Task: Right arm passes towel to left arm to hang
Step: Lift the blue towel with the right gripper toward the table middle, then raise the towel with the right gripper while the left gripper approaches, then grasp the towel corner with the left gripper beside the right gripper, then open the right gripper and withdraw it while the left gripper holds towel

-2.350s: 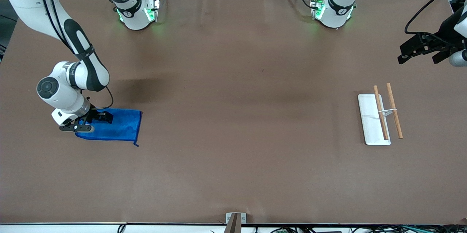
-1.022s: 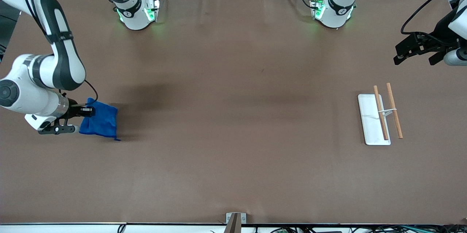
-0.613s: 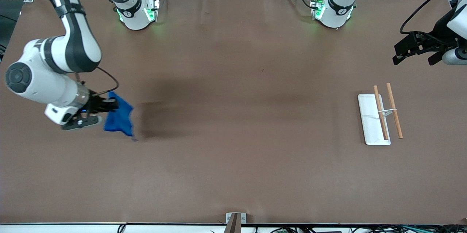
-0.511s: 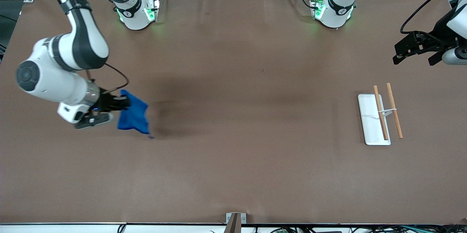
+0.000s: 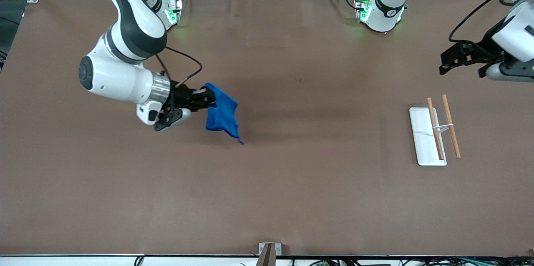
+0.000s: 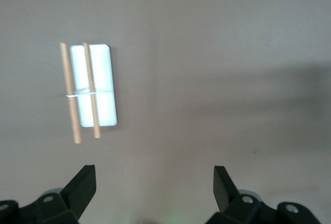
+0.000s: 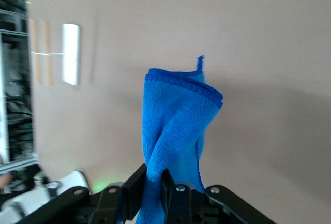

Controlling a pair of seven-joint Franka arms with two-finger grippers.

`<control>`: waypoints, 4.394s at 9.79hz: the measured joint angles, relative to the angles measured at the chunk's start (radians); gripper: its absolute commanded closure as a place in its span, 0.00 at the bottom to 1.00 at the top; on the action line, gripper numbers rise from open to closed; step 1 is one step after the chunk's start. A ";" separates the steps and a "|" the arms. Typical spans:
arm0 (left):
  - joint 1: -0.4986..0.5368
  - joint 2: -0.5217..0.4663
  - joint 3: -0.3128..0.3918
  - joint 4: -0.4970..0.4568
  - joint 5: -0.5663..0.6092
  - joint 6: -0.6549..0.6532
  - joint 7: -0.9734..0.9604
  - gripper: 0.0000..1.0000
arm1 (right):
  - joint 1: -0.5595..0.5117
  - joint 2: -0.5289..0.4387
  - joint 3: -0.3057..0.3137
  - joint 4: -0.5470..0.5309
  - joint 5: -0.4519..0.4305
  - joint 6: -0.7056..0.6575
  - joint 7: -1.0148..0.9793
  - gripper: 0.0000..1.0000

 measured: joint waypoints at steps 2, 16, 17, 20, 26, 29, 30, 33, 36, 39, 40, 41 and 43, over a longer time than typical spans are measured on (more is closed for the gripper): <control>0.000 0.006 -0.001 -0.066 -0.049 0.000 0.018 0.00 | 0.003 0.001 0.100 0.003 0.226 0.109 -0.002 1.00; 0.007 0.053 0.085 -0.532 -1.206 0.010 0.332 0.00 | 0.091 0.101 0.258 0.161 0.944 0.297 -0.054 1.00; 0.007 0.053 0.059 -0.583 -1.261 0.049 0.375 0.00 | 0.097 0.110 0.258 0.176 0.947 0.311 -0.054 1.00; 0.002 0.049 -0.090 -0.685 -1.457 0.286 0.474 0.00 | 0.100 0.116 0.262 0.203 0.971 0.314 -0.055 1.00; 0.004 0.008 -0.170 -0.727 -1.765 0.456 0.544 0.85 | 0.101 0.116 0.264 0.205 0.972 0.316 -0.055 1.00; 0.006 0.006 -0.170 -0.728 -1.768 0.466 0.577 1.00 | 0.101 0.116 0.264 0.205 0.972 0.316 -0.055 1.00; 0.007 0.006 -0.170 -0.728 -1.768 0.474 0.598 1.00 | 0.101 0.116 0.264 0.205 0.972 0.316 -0.055 1.00; 0.010 0.006 -0.167 -0.728 -1.768 0.476 0.611 1.00 | 0.101 0.116 0.264 0.205 0.972 0.317 -0.055 1.00; 0.012 0.006 -0.167 -0.729 -1.752 0.477 0.611 1.00 | 0.099 0.116 0.263 0.207 0.972 0.320 -0.055 0.92; 0.014 0.006 -0.161 -0.727 -1.728 0.477 0.611 1.00 | 0.089 0.117 0.259 0.216 0.967 0.324 -0.052 0.00; 0.015 0.006 -0.159 -0.725 -1.698 0.477 0.611 1.00 | 0.079 0.119 0.255 0.215 0.929 0.328 -0.053 0.00; 0.020 0.006 -0.158 -0.723 -1.673 0.477 0.611 1.00 | 0.061 0.122 0.253 0.215 0.860 0.329 -0.049 0.00; 0.033 0.006 -0.155 -0.719 -1.646 0.477 0.611 1.00 | 0.023 0.128 0.232 0.215 0.694 0.328 -0.005 0.00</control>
